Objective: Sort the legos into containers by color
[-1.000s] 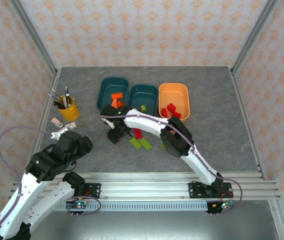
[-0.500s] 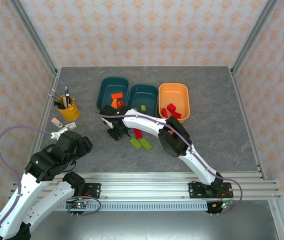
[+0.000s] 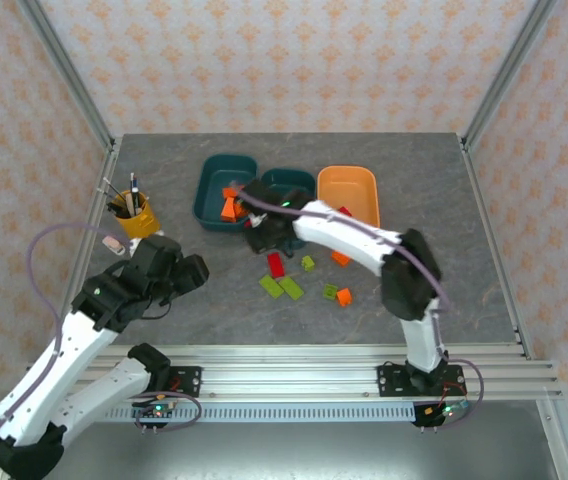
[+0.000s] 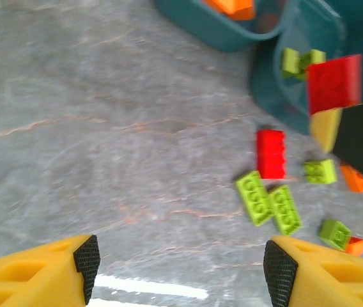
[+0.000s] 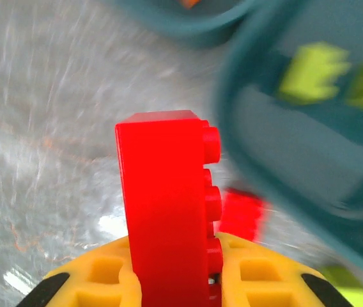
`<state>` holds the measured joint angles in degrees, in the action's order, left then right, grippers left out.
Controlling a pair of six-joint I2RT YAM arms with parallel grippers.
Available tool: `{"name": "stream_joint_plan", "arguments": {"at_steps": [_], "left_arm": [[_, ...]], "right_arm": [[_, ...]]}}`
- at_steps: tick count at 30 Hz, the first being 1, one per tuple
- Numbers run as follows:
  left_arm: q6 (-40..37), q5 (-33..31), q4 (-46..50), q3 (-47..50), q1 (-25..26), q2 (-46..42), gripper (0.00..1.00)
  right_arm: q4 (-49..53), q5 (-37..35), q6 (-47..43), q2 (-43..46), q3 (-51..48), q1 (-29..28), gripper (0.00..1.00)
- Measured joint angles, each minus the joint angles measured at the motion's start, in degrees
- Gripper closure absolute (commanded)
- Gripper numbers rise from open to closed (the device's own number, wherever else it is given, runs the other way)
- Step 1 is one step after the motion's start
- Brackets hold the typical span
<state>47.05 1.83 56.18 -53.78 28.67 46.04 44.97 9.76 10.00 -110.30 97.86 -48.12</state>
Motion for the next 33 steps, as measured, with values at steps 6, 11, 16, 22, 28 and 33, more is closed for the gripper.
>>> {"name": "stream_joint_plan", "arguments": {"at_steps": [6,11,16,22,28,33], "left_arm": [[-4.28,2.64,-7.72,-8.81,4.96,14.49,0.27],[-6.47,4.83,-12.81,-15.08,8.55,25.53,0.27],[-7.04,6.71,-15.85,-20.11,10.01,33.11,0.28],[-7.10,7.82,-17.53,-24.09,10.25,38.05,0.27],[-6.99,8.07,-17.75,-24.55,10.34,39.50,0.27],[-6.43,8.04,-17.75,-24.17,10.34,39.45,0.27]], "right_arm": [[0.13,-5.55,6.03,10.23,-6.97,14.93,0.85],[4.35,-10.05,7.61,7.15,-6.78,22.40,0.85],[8.83,-12.46,7.85,-2.47,-0.66,26.67,0.84],[12.92,-14.12,7.78,-13.73,9.42,28.09,0.79],[16.63,-16.13,7.48,-19.17,14.99,28.74,0.72],[18.47,-16.90,6.91,-19.52,16.06,29.00,0.55]]}}
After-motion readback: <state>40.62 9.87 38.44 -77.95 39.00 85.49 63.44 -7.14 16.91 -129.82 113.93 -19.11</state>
